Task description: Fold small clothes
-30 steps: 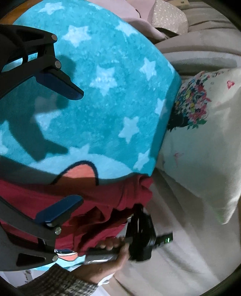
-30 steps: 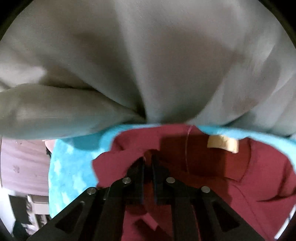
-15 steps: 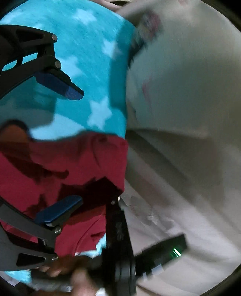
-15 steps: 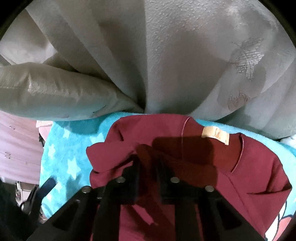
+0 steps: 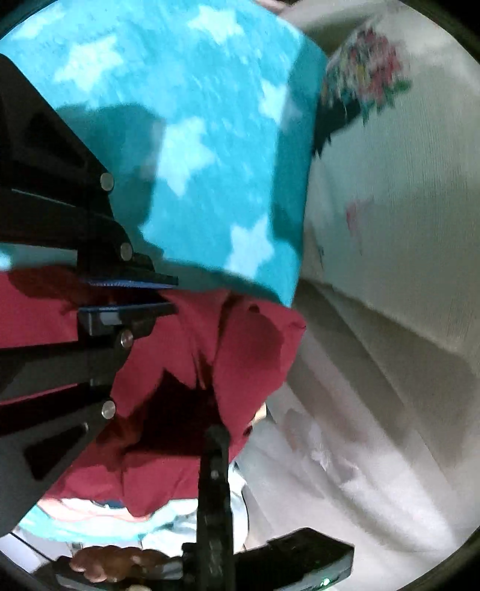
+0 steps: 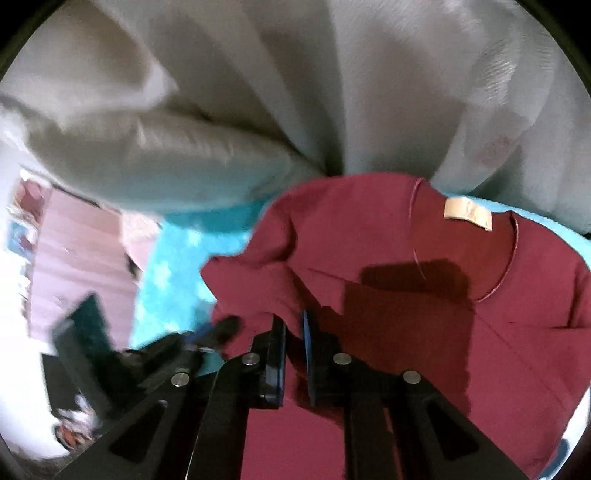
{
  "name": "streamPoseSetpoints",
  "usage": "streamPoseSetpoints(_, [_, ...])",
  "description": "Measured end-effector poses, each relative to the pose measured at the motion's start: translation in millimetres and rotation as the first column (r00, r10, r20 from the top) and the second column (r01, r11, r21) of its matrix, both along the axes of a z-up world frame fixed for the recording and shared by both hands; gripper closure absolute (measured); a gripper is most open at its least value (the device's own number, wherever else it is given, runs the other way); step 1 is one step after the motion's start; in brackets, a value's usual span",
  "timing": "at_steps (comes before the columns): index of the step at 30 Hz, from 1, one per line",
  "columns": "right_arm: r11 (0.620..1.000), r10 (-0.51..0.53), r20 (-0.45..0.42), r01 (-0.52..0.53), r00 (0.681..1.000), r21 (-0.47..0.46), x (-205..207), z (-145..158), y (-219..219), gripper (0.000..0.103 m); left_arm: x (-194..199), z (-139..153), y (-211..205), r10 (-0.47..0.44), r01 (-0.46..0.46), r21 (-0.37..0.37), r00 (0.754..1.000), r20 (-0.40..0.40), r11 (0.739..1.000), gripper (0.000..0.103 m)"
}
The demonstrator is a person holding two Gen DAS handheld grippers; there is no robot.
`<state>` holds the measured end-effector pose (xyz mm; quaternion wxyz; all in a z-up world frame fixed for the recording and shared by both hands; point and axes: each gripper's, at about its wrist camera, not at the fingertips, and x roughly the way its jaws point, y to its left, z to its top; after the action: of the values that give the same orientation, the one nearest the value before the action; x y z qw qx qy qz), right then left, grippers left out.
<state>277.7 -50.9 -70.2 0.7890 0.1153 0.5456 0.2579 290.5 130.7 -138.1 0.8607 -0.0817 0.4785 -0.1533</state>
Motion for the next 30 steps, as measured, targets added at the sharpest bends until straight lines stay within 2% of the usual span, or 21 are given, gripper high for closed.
streamPoseSetpoints(1, [0.996, 0.003, 0.025, -0.001, 1.000, -0.088, -0.6, -2.8, 7.4, 0.092, -3.2, -2.1, 1.9, 0.014, -0.014, 0.029, 1.000, 0.001, 0.999, 0.103])
streamPoseSetpoints(3, [0.975, 0.030, 0.080, -0.012, 0.996, -0.223, -5.0, -2.0, 20.3, 0.089, -5.7, -10.1, 13.0, 0.023, -0.023, 0.008, 0.999, -0.029, 1.000, 0.103])
streamPoseSetpoints(5, [0.968, 0.072, 0.138, -0.036, 0.988, -0.248, -14.2, 9.5, 32.4, 0.085, -6.4, -18.6, 21.0, 0.036, -0.037, -0.028, 0.997, -0.065, 0.999, 0.103])
streamPoseSetpoints(6, [0.967, 0.094, 0.174, -0.048, 0.980, -0.250, -19.0, 17.4, 38.2, 0.071, -6.8, -20.6, 25.2, 0.041, -0.045, -0.046, 0.997, -0.071, 0.998, 0.103])
streamPoseSetpoints(7, [0.963, 0.122, 0.210, -0.065, 0.970, -0.262, -23.0, 24.3, 46.9, 0.053, -8.3, -20.8, 28.5, 0.047, -0.052, -0.063, 0.996, -0.073, 0.997, 0.103])
streamPoseSetpoints(9, [0.952, 0.170, 0.269, -0.087, 0.948, -0.293, -26.8, 32.9, 61.8, 0.042, -11.9, -18.8, 31.8, 0.048, -0.054, -0.095, 0.997, -0.062, 0.994, 0.103])
streamPoseSetpoints(11, [0.933, 0.222, 0.295, -0.114, 0.929, -0.342, -22.9, 32.1, 80.2, 0.042, -15.0, -15.3, 31.9, 0.042, -0.046, -0.101, 0.998, -0.046, 0.994, 0.103])
streamPoseSetpoints(13, [0.893, 0.300, 0.316, -0.149, 0.900, -0.425, -21.5, 24.8, 102.1, 0.042, -19.0, -11.6, 26.8, 0.041, -0.045, -0.103, 0.998, -0.042, 0.994, 0.103])
streamPoseSetpoints(15, [0.815, 0.401, 0.340, -0.163, 0.850, -0.556, -23.0, 11.1, 124.8, 0.042, -23.7, -10.7, 28.3, 0.041, -0.046, -0.110, 0.998, -0.044, 0.993, 0.103])
streamPoseSetpoints(16, [0.787, 0.435, 0.334, -0.172, 0.836, -0.593, -21.7, 6.4, 128.8, 0.055, -26.0, -11.0, 29.0, 0.043, -0.048, -0.112, 0.998, -0.047, 0.993, 0.103])
streamPoseSetpoints(17, [0.771, 0.451, 0.313, -0.189, 0.836, -0.609, -19.4, 2.1, 131.6, 0.074, -27.0, -12.0, 30.2, 0.045, -0.051, -0.114, 0.998, -0.051, 0.992, 0.103])
streamPoseSetpoints(18, [0.796, 0.432, 0.279, -0.217, 0.858, -0.564, -12.8, 3.4, 130.6, 0.090, -27.4, -12.6, 31.5, 0.046, -0.052, -0.121, 0.997, -0.054, 0.991, 0.102])
streamPoseSetpoints(20, [0.896, 0.319, 0.292, -0.187, 0.902, -0.403, 1.4, 19.8, 110.0, 0.090, -23.3, -14.4, 32.8, 0.055, -0.062, -0.134, 0.997, -0.056, 0.989, 0.101])
streamPoseSetpoints(21, [0.948, 0.223, 0.279, -0.141, 0.934, -0.285, 14.7, 26.4, 91.6, 0.090, -21.5, -14.9, 32.9, 0.057, -0.065, -0.139, 0.997, -0.060, 0.988, 0.098])
streamPoseSetpoints(22, [0.985, 0.105, 0.237, -0.068, 0.966, -0.160, 30.8, 26.2, 68.7, 0.090, -20.1, -14.8, 33.4, 0.059, -0.068, -0.146, 0.996, -0.065, 0.987, 0.091])
streamPoseSetpoints(23, [0.999, -0.006, 0.179, 0.015, 0.984, -0.050, 45.4, 19.5, 45.7, 0.090, -17.7, -14.5, 33.5, 0.064, -0.074, -0.160, 0.996, -0.069, 0.984, 0.087])
streamPoseSetpoints(25, [0.988, -0.142, 0.069, 0.137, 0.988, 0.070, 63.3, -1.8, 14.9, 0.090, -13.8, -13.6, 32.7, 0.068, -0.079, -0.176, 0.995, -0.067, 0.981, 0.067])
streamPoseSetpoints(27, [0.963, -0.214, -0.047, 0.219, 0.976, 0.157, 73.7, -22.7, -8.3, 0.089, -7.3, -10.1, 25.6, 0.064, -0.075, -0.181, 0.996, -0.062, 0.981, 0.064])
streamPoseSetpoints(29, [0.922, -0.275, -0.146, 0.304, 0.950, 0.238, 76.0, -39.6, -30.1, 0.086, 0.9, -4.9, 13.0, 0.041, -0.049, -0.188, 0.998, -0.047, 0.981, 0.058])
streamPoseSetpoints(30, [0.907, -0.287, -0.176, 0.326, 0.942, 0.267, 75.2, -44.0, -36.7, 0.086, 6.3, -2.1, 2.9, 0.025, -0.031, -0.182, 0.999, -0.031, 0.983, 0.050])
